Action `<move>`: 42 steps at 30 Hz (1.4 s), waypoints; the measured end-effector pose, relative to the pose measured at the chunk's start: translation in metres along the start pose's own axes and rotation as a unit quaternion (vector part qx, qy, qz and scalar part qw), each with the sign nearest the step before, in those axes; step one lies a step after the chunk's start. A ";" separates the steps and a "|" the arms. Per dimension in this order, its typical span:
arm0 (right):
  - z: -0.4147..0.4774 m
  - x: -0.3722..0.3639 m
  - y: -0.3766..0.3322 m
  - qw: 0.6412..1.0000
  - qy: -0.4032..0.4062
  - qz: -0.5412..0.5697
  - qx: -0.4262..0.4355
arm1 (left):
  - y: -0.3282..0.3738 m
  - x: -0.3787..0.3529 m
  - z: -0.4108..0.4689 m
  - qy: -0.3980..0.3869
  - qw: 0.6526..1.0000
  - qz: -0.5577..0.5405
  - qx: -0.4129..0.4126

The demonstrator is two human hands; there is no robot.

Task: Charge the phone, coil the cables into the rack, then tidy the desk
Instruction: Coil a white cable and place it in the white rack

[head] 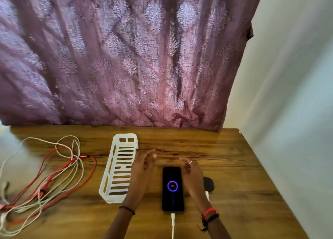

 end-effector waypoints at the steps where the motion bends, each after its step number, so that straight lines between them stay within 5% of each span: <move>1: -0.005 -0.014 -0.008 1.000 -0.011 -0.007 -0.002 | -0.009 0.016 -0.001 0.042 0.999 0.008 0.003; 4: -0.026 -0.062 -0.032 0.998 -0.053 0.027 -0.013 | -0.050 0.053 -0.005 0.075 0.995 0.061 0.024; 9: -0.059 -0.121 -0.067 0.994 -0.081 0.049 -0.047 | -0.133 0.079 -0.023 -0.033 0.974 0.181 0.131; 16: -0.075 -0.152 -0.079 0.993 -0.054 0.028 -0.106 | -0.143 0.080 -0.030 -0.163 0.977 -0.020 0.138; 26: -0.093 -0.145 -0.071 0.988 0.041 0.025 -0.147 | -0.172 0.061 -0.056 -0.276 0.949 -0.095 0.116; 42: -0.085 -0.133 -0.071 0.976 0.085 -0.003 -0.201 | -0.159 0.052 -0.037 -0.285 0.944 -0.119 0.117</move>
Point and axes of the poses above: each hand's wrist, its own z-axis towards the middle knuckle, its own x-axis out of the back of the hand, y = z × x, the point moved 8 cm from there along z, towards the middle knuckle, and after that the axes turned 8 degrees about -x, right-handed, at the moved point
